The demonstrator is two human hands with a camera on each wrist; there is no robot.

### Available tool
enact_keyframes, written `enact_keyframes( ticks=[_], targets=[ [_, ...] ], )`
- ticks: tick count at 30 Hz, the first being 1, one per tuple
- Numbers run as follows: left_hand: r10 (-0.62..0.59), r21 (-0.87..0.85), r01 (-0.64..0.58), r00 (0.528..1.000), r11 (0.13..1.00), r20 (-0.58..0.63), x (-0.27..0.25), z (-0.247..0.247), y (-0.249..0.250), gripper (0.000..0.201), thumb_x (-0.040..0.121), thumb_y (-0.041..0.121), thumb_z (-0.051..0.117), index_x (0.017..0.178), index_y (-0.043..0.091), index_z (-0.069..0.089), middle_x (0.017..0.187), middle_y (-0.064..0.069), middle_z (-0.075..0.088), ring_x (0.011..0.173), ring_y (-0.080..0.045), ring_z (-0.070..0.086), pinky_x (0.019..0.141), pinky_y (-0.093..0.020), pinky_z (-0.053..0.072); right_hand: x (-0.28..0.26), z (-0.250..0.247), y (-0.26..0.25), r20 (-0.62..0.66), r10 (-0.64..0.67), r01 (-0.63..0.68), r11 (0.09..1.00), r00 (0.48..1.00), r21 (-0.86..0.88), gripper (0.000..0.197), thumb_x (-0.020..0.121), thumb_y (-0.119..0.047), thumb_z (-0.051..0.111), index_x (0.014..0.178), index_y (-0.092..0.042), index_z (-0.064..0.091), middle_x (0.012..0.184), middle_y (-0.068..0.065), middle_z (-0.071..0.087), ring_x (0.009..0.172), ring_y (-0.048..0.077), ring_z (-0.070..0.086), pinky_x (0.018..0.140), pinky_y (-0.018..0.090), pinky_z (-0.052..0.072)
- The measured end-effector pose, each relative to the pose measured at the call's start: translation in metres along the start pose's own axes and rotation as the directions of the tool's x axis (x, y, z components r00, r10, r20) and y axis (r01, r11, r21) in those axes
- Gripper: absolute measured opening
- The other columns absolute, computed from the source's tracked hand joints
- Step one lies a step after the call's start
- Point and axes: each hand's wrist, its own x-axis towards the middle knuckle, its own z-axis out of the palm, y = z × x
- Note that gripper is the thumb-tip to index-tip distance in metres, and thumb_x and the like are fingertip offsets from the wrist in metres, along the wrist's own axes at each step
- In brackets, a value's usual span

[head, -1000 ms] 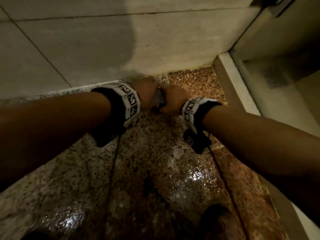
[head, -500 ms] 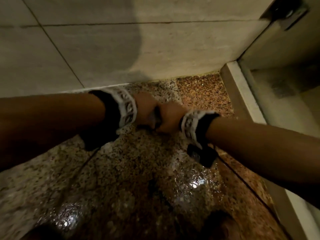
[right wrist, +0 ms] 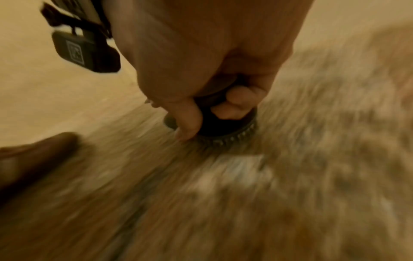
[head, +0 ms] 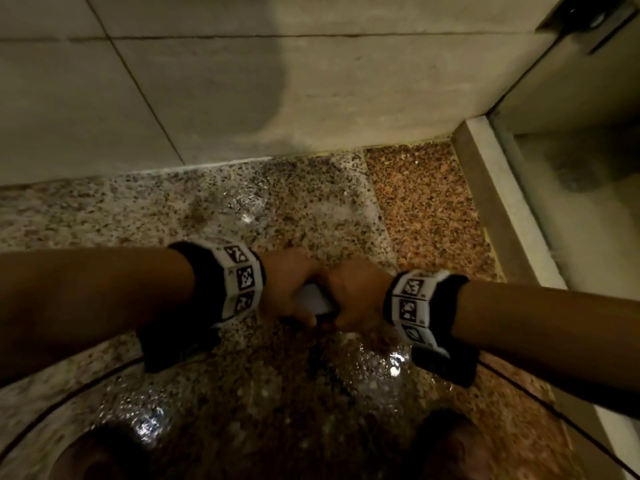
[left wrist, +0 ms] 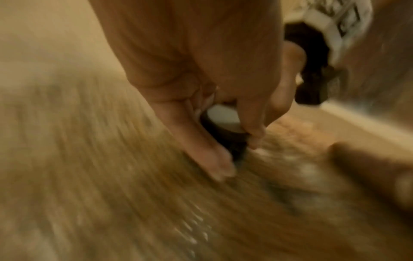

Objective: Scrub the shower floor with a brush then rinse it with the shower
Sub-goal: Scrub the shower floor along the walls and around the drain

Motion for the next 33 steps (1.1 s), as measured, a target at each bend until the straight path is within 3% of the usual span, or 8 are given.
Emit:
enact_keyframes(
  ticks=[6, 9, 13, 20, 25, 28, 31, 33],
  targets=[
    [-0.108, 0.177, 0.134, 0.983, 0.975, -0.151, 0.025, -0.050, -0.005, 0.056, 0.077, 0.053, 0.070, 0.121, 0.021, 0.058, 0.114, -0.004, 0.065, 0.104, -0.026, 0.061, 0.085, -0.029, 0.044, 0.032, -0.031, 0.031, -0.102, 0.135, -0.133, 0.991, 0.986, 0.030, 0.038, 0.083, -0.050, 0.060, 0.100, -0.016, 0.063, 0.086, 0.006, 0.062, 0.082, 0.030, 0.063, 0.066, 0.029, 0.041],
    [-0.106, 0.169, 0.115, 0.992, 0.979, -0.063, 0.025, -0.037, 0.013, 0.054, 0.074, 0.053, 0.073, 0.115, 0.020, 0.062, 0.106, -0.004, 0.066, 0.097, -0.025, 0.063, 0.082, -0.032, 0.050, 0.008, -0.017, 0.021, -0.088, 0.098, -0.093, 0.994, 0.991, 0.061, 0.033, 0.086, -0.046, 0.062, 0.099, -0.016, 0.065, 0.085, 0.005, 0.059, 0.080, 0.026, 0.060, 0.067, 0.027, 0.036],
    [-0.040, 0.072, 0.034, 0.996, 0.997, 0.081, 0.016, 0.004, 0.042, 0.058, 0.079, 0.049, 0.069, 0.127, 0.021, 0.051, 0.117, -0.004, 0.062, 0.107, -0.024, 0.059, 0.087, -0.030, 0.046, -0.031, 0.023, 0.010, 0.037, 0.070, -0.073, 0.990, 0.997, 0.116, 0.036, 0.080, -0.048, 0.066, 0.100, -0.018, 0.066, 0.092, 0.005, 0.070, 0.086, 0.026, 0.066, 0.069, 0.028, 0.047],
    [-0.091, 0.178, 0.120, 0.983, 0.977, -0.160, 0.056, -0.060, 0.041, 0.051, 0.080, 0.046, 0.069, 0.117, 0.015, 0.054, 0.108, -0.006, 0.062, 0.099, -0.028, 0.059, 0.078, -0.032, 0.045, -0.007, -0.006, 0.064, -0.168, 0.338, -0.304, 0.932, 0.926, 0.199, 0.047, 0.077, -0.048, 0.068, 0.114, -0.022, 0.058, 0.092, 0.004, 0.063, 0.091, 0.030, 0.065, 0.070, 0.032, 0.046],
    [0.042, 0.029, -0.047, 0.988, 0.998, 0.149, 0.051, -0.011, 0.064, 0.052, 0.076, 0.048, 0.073, 0.119, 0.023, 0.061, 0.111, 0.001, 0.066, 0.102, -0.021, 0.061, 0.090, -0.034, 0.049, -0.058, 0.031, 0.031, 0.041, 0.170, -0.174, 0.978, 0.985, 0.119, 0.036, 0.081, -0.048, 0.065, 0.103, -0.020, 0.064, 0.095, 0.005, 0.070, 0.089, 0.026, 0.066, 0.069, 0.028, 0.047],
    [0.027, 0.100, -0.026, 1.000, 0.995, -0.007, 0.064, -0.021, 0.066, 0.056, 0.076, 0.052, 0.071, 0.121, 0.021, 0.059, 0.114, -0.005, 0.065, 0.105, -0.026, 0.061, 0.090, -0.037, 0.049, -0.051, 0.020, 0.053, -0.003, 0.217, -0.215, 0.967, 0.976, 0.135, 0.043, 0.077, -0.046, 0.071, 0.111, -0.020, 0.064, 0.100, 0.004, 0.067, 0.094, 0.025, 0.065, 0.074, 0.030, 0.049],
    [-0.046, 0.159, 0.079, 0.978, 0.984, -0.201, 0.075, -0.057, 0.066, 0.049, 0.080, 0.049, 0.068, 0.114, 0.015, 0.058, 0.103, -0.007, 0.063, 0.099, -0.030, 0.061, 0.076, -0.031, 0.044, -0.031, -0.003, 0.088, -0.096, 0.365, -0.342, 0.919, 0.926, 0.197, 0.043, 0.076, -0.039, 0.073, 0.111, -0.018, 0.060, 0.099, 0.006, 0.061, 0.098, 0.027, 0.062, 0.078, 0.034, 0.048],
    [-0.034, 0.187, 0.064, 0.987, 0.980, -0.158, 0.074, -0.062, 0.068, 0.048, 0.080, 0.049, 0.069, 0.113, 0.016, 0.059, 0.089, -0.001, 0.057, 0.088, -0.025, 0.060, 0.070, -0.028, 0.038, -0.031, -0.005, 0.084, -0.132, 0.302, -0.287, 0.950, 0.944, 0.120, 0.030, 0.080, -0.042, 0.069, 0.100, -0.021, 0.063, 0.087, 0.004, 0.060, 0.089, 0.026, 0.064, 0.070, 0.031, 0.043]
  ],
)
